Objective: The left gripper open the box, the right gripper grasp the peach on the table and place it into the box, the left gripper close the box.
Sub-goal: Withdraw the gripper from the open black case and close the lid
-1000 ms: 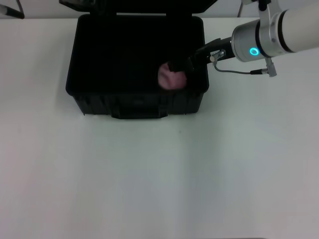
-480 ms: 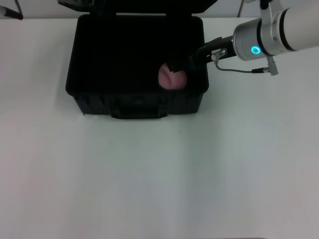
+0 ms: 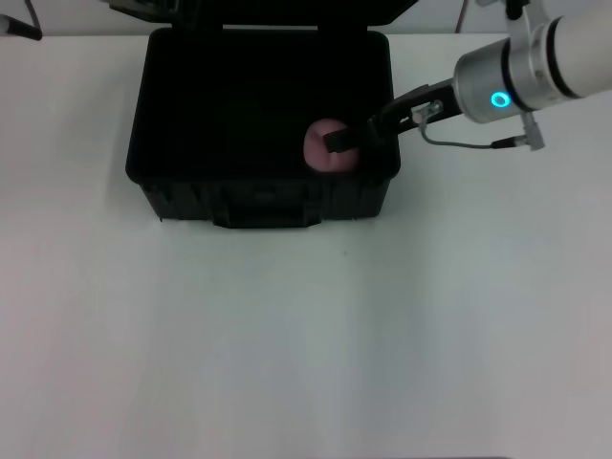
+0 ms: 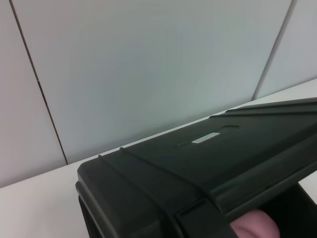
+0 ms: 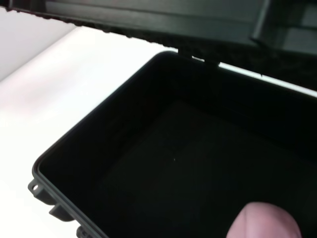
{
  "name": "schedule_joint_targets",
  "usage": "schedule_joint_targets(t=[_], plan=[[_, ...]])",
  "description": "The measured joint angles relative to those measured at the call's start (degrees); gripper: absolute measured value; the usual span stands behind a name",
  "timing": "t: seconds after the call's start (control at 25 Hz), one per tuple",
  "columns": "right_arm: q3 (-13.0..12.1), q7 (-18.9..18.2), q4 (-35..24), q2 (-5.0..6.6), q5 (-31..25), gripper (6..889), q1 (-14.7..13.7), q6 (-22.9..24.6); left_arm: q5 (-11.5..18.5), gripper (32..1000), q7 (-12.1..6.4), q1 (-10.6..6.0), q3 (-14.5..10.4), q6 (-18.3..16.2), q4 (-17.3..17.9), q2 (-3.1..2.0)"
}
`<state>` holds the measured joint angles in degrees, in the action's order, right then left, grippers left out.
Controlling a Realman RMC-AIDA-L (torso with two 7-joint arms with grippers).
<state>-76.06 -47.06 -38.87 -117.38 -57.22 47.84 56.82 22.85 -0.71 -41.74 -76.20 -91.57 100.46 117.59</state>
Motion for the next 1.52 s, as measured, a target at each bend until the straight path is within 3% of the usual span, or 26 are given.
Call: schedule_joint_targets(t=[0.48,0.68,0.96,1.28,1.52], plan=[[0.5,6.6,-5.1,3.95,4.2,868,-0.6,7.6,0.0,374,0.0,0.17,0.0,0.0,0.0,0.0],[2.4,9.1,-6.7,5.13,7.9,868,-0.5,12.6,0.0,374,0.0,0.25,0.0,0.0,0.0,0.0],[8.3,10.8,-9.1,5.31,16.4,868,-0.1,21.7,0.0,374,0.0,0.26,0.0,0.0,0.0,0.01],[8.7,13.6,-12.1,5.66,25.3,868,0.0,29.7,0.0,374,0.0,0.52,0.0,0.0,0.0,0.01],[8.7,15.6,-13.5,5.42,32.7,868,0.1,32.8,0.0,374,0.0,0.62,0.0,0.0,0.0,0.01]])
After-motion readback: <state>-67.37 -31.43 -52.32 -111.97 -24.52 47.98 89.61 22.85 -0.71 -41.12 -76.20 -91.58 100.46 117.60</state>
